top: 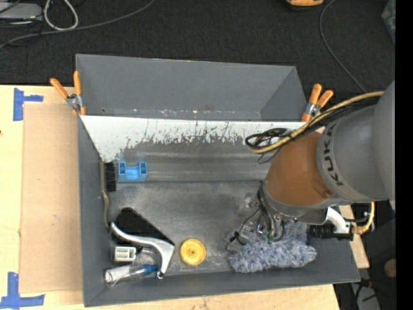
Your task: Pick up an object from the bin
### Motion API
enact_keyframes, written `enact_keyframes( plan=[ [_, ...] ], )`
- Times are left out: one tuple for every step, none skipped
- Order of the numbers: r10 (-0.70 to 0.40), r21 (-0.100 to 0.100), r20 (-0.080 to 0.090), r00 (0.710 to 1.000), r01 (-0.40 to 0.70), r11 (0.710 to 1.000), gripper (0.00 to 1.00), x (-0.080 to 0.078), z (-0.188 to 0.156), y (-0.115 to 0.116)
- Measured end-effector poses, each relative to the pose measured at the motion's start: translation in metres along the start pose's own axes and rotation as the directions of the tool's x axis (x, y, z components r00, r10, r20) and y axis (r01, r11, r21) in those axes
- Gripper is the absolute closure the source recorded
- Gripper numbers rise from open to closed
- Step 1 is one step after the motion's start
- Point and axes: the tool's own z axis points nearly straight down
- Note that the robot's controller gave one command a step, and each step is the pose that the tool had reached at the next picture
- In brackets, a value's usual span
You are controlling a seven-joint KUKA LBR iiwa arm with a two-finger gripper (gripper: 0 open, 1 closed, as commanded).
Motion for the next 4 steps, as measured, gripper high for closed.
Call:
enact_keyframes(
  plan=[
    [0.051, 0.002, 0.001, 0.999, -0.051, 0.999, 0.00, -0.009, -0.002, -0.031],
    [0.063, -0.001, -0.003, 0.998, -0.063, 0.998, 0.00, -0.006, -0.001, -0.037],
    [-0.078, 0.001, -0.002, 0.997, 0.078, 0.997, 0.00, -0.029, 0.000, -0.046],
    [0.208, 0.003, -0.006, 0.978, -0.208, 0.978, 1.00, -0.014, 0.000, -0.071]
  ],
)
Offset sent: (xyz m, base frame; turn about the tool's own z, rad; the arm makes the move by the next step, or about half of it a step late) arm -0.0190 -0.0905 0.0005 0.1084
